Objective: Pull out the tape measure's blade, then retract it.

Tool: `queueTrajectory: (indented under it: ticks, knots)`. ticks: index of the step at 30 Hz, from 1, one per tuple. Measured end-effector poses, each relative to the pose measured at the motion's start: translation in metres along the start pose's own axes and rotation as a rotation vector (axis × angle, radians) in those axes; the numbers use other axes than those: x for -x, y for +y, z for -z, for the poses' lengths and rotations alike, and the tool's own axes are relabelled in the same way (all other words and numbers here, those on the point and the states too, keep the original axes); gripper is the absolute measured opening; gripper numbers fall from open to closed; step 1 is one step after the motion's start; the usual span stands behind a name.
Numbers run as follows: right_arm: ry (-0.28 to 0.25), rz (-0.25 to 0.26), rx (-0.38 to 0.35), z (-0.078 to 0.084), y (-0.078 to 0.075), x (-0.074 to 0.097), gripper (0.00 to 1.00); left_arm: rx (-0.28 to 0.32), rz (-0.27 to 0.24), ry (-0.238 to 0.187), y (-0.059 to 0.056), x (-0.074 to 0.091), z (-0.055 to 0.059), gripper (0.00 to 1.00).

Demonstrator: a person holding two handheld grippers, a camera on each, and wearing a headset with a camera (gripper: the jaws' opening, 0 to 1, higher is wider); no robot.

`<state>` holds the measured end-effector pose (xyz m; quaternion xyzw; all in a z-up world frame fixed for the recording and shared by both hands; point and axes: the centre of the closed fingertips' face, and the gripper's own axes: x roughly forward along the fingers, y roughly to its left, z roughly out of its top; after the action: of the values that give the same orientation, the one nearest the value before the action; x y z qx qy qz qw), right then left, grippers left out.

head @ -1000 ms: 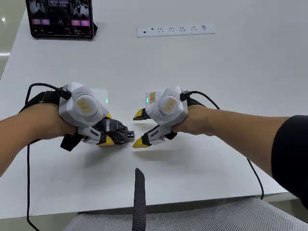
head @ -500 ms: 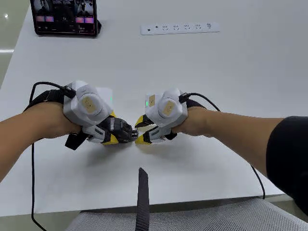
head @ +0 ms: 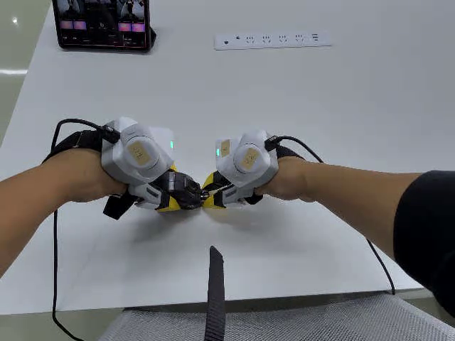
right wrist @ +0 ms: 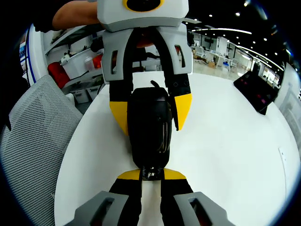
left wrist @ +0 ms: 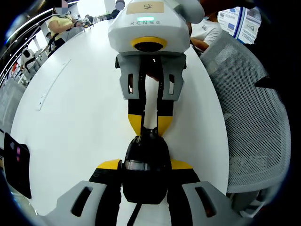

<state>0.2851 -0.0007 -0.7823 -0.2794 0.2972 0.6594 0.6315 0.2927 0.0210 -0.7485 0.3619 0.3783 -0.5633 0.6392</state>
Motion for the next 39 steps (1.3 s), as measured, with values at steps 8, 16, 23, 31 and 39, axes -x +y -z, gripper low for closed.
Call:
queueTrajectory:
  ticks: [8, 16, 23, 31, 39]
  knots:
    - [-0.020, -0.007, -0.003, 0.001, 0.000, 0.003, 0.10, 0.007, 0.005, 0.003, 0.000, 0.000, 0.000, 0.33]
    - [-0.010, 0.007, -0.016, 0.002, 0.000, 0.004, 0.09, 0.023, 0.012, -0.004, 0.001, 0.000, 0.000, 0.33]
    - [-0.007, 0.009, -0.027, 0.005, -0.001, 0.007, 0.09, 0.021, 0.005, -0.002, 0.001, 0.001, 0.000, 0.33]
    - [0.003, 0.011, -0.023, 0.010, 0.000, 0.010, 0.09, 0.015, 0.000, -0.003, 0.001, 0.002, 0.000, 0.32]
    - [0.011, 0.009, -0.024, 0.013, 0.000, 0.013, 0.09, 0.006, -0.005, -0.007, 0.000, 0.003, 0.000, 0.32]
